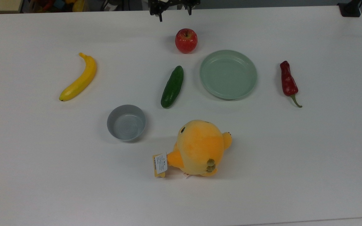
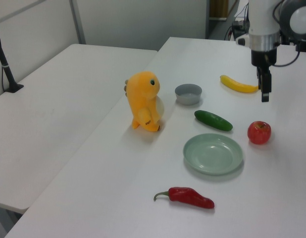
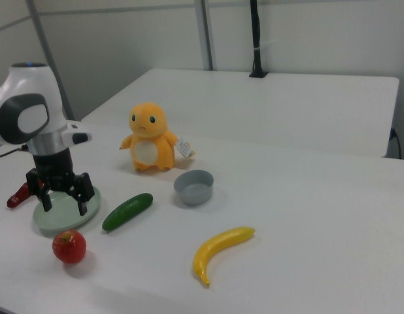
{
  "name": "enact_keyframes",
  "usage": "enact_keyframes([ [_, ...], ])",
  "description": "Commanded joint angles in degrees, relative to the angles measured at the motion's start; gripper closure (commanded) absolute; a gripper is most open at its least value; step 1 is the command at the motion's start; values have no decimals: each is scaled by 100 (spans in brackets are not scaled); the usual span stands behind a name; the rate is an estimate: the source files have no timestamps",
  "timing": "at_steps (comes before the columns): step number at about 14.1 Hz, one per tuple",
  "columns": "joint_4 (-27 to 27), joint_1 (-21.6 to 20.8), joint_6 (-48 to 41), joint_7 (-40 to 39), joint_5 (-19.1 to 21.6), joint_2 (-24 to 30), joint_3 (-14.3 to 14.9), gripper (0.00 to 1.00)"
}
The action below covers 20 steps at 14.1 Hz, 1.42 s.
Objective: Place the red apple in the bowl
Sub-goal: 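Move the open gripper over the red apple and lower onto it, then close the gripper around the red apple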
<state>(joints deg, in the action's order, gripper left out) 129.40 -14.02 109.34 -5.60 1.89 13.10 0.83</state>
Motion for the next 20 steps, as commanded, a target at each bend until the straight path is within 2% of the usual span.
enact_keyframes([
  [1,323,-223,438,-99,40,-210,14,0],
  [5,332,-364,869,-161,40,-729,14,0],
  [19,332,-400,1010,-715,31,-1257,-38,0],
  [20,332,-391,1045,-723,5,-1283,-91,4],
])
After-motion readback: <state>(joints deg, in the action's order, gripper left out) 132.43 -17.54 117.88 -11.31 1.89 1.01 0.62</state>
